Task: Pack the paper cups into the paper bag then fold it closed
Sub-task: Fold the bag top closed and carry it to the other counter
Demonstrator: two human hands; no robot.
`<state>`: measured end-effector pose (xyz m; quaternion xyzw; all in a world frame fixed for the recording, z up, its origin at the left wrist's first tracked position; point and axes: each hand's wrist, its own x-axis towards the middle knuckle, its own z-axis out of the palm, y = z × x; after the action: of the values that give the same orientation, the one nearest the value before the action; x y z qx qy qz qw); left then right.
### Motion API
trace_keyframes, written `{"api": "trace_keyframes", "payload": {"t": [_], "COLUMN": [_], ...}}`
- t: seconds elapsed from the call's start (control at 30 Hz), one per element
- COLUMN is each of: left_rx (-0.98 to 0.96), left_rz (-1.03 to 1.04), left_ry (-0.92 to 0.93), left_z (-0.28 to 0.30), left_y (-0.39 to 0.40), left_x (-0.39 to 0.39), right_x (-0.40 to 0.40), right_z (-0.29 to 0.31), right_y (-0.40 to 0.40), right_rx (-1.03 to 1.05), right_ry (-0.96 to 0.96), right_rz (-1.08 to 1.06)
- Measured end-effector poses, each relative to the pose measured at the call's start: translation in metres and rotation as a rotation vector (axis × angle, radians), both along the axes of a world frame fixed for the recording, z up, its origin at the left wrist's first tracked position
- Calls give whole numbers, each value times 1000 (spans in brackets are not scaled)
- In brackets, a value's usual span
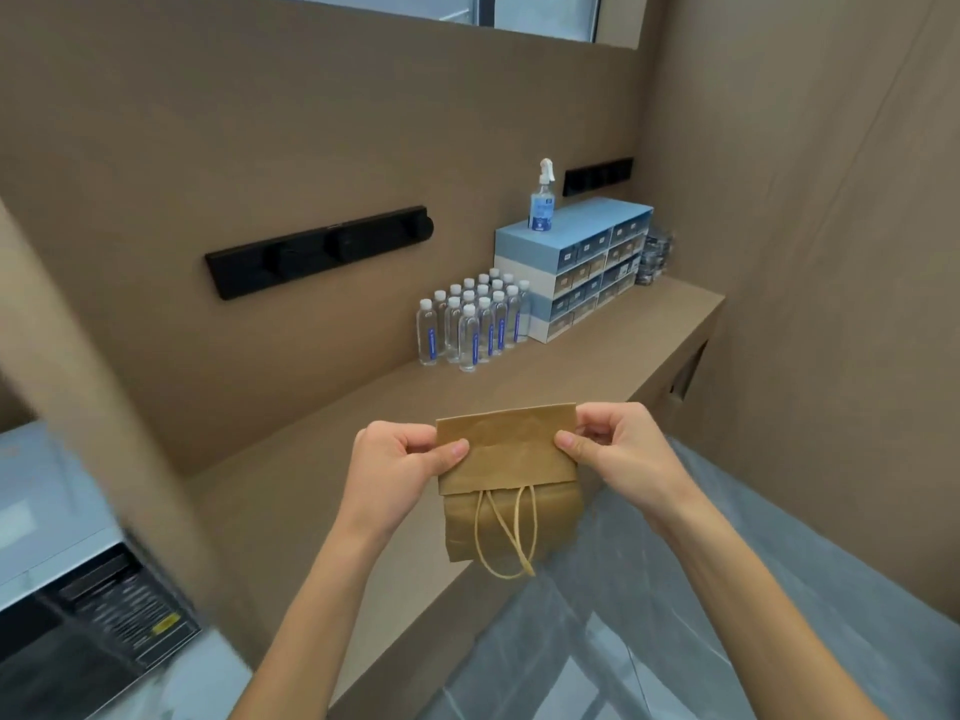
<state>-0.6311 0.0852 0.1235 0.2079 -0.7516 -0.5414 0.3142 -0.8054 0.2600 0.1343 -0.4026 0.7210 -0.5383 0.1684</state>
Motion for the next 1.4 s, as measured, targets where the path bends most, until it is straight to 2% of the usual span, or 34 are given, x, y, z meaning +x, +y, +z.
{"api": "trace_keyframes", "payload": {"t": [0.27, 0.43, 0.7, 0.97, 1.2, 1.3, 1.4], "left_rx": [11, -1, 235, 312, 358, 283, 149], "left_rz": [148, 248, 499, 705, 743, 697, 590], "left_ry": [-145, -276, -445, -651, -751, -812, -858], "left_z": [-43, -75, -145, -205, -230, -230, -224], "left_y": [-94, -139, -182, -184, -177, -180, -187], "left_x": [-86, -108, -123, -145, -154, -156, -162], "right_x": [-110, -149, -175, -191, -202, -203, -196], "right_z": [-29, -63, -139, -204, -238, -238, -237], "right_y": [-118, -192, -293, -339, -347, -351, -360], "right_rx": [187, 334, 487, 580, 611, 617, 568], "right_ry": [45, 162, 297, 313, 320, 445, 773], "right_rz": [119, 213, 427, 631, 782, 809, 877]}}
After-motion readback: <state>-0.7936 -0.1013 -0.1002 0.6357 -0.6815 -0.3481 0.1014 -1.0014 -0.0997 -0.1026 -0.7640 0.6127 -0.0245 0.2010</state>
